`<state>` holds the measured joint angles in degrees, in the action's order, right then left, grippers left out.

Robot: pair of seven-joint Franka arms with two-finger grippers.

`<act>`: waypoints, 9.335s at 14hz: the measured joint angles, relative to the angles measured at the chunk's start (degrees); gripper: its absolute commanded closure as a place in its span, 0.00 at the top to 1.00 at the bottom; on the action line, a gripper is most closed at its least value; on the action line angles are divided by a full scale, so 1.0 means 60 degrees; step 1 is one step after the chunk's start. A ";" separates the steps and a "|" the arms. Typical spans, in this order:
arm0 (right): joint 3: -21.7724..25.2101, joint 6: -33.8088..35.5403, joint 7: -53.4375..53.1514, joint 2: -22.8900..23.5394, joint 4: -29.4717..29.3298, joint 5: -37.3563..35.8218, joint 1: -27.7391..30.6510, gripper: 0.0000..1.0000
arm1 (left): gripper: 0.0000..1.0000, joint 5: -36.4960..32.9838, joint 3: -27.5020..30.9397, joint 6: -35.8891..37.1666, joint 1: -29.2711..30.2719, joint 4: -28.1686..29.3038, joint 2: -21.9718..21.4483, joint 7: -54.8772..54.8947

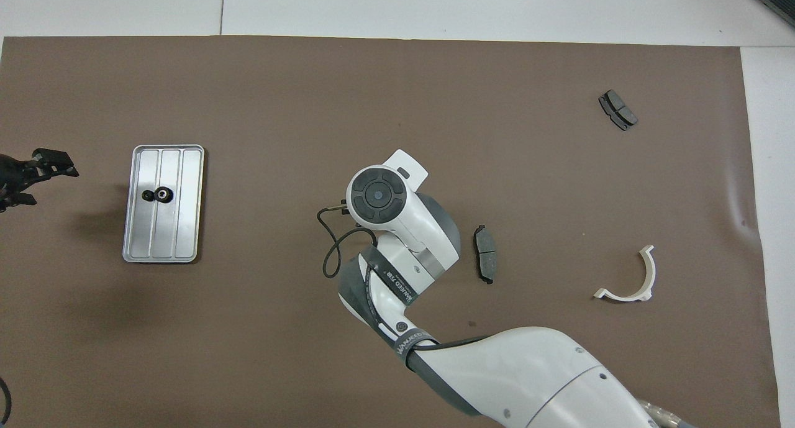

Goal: Place bearing gear from tray to pile

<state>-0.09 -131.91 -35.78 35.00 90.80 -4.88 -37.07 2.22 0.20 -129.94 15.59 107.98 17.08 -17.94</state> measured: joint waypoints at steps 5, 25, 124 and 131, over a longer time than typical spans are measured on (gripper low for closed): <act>0.0107 0.0002 -0.0067 -0.0512 0.0409 -0.0210 0.0019 0.00 | 0.94 0.0001 -0.0058 -0.0402 -0.1094 0.0000 0.0032 -0.1925; 0.0226 -0.0857 0.4030 -0.4370 0.5916 -0.0265 0.5982 0.00 | 0.73 0.0001 0.0108 0.0986 -0.2510 0.0290 0.0464 -0.3507; -0.0551 0.0432 -0.3084 0.2352 -0.4587 -0.1284 0.0112 0.00 | 0.06 0.0047 -0.0056 -0.0117 -0.3709 -0.0007 0.0497 -0.4046; -0.0508 0.0232 -0.1393 0.0044 -0.1471 -0.1301 0.1398 0.00 | 0.17 0.0047 -0.0088 -0.0583 -0.6720 -0.0126 0.0526 -0.7698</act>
<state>-3.14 -130.52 -44.13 35.26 81.97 -12.69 -28.68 2.50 -0.33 -133.44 -24.73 107.22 20.24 -64.13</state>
